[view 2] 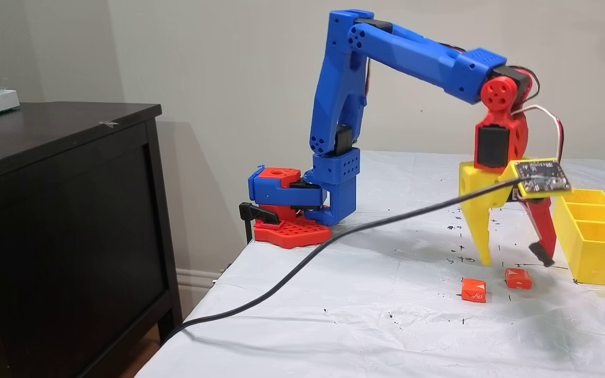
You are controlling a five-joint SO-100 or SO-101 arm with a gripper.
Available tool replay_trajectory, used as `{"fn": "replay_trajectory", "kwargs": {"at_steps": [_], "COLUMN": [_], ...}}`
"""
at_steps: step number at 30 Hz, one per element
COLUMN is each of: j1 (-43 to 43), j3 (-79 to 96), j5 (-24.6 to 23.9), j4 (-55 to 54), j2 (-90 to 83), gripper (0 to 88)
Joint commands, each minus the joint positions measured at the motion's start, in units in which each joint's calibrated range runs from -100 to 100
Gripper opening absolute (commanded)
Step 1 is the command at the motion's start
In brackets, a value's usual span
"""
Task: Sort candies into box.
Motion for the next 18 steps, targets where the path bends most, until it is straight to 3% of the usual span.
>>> {"fn": "replay_trajectory", "kwargs": {"at_steps": [1,18], "j1": [-0.6,-1.7], "j3": [-5.9,-11.5], "j5": [-0.4,-0.1], "j4": [0.1,0.7], "j2": [1.4,8.2], "gripper": [29.9,29.5]}}
